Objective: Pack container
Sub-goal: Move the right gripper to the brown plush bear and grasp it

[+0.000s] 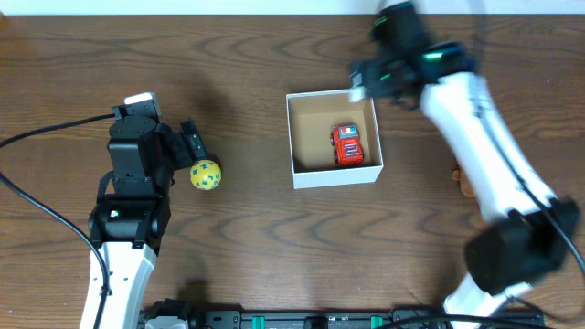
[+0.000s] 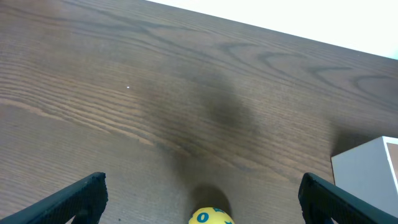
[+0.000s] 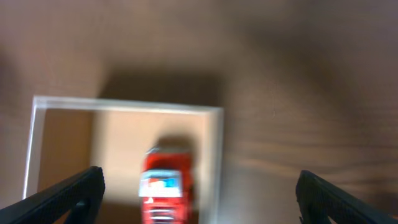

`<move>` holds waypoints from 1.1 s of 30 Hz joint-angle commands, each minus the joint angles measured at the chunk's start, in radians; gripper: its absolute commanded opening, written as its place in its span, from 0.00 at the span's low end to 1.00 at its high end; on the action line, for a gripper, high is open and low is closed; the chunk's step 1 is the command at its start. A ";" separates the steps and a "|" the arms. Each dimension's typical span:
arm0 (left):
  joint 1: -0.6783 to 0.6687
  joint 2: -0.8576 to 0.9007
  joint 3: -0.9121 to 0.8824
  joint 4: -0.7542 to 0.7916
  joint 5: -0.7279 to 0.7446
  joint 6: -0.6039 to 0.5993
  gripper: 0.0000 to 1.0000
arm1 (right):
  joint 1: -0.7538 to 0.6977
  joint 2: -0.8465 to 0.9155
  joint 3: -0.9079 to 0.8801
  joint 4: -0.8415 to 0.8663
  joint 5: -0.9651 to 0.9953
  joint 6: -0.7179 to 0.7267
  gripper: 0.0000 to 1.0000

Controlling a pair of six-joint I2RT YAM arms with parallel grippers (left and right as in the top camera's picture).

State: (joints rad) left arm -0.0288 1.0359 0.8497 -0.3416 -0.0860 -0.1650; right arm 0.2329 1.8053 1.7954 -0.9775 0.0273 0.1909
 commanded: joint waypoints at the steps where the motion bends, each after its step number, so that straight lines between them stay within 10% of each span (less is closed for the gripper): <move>1: 0.002 -0.005 0.023 -0.003 -0.012 -0.013 0.98 | -0.166 -0.089 0.020 -0.069 0.049 -0.123 0.99; 9: 0.002 -0.004 0.023 -0.004 -0.012 -0.013 0.98 | -0.437 -0.057 -0.123 -0.278 0.044 -0.293 0.99; 21: 0.002 -0.004 0.023 -0.017 -0.012 -0.013 0.98 | -0.491 -0.049 -0.570 0.021 0.051 -0.293 0.96; 24: 0.002 -0.005 0.023 -0.017 -0.012 -0.013 0.98 | -0.491 -0.049 -0.608 0.077 0.051 -0.293 0.66; 28: 0.002 -0.005 0.023 -0.017 -0.012 -0.013 0.98 | -0.490 -0.049 -0.612 0.100 0.051 -0.293 0.01; 33: 0.002 -0.005 0.023 -0.017 -0.012 -0.013 0.98 | -0.468 -0.060 -0.562 0.076 0.050 -0.273 0.01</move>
State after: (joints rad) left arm -0.0288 1.0359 0.8497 -0.3584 -0.0860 -0.1650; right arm -0.2501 1.7607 1.1973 -0.8909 0.0940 -0.0952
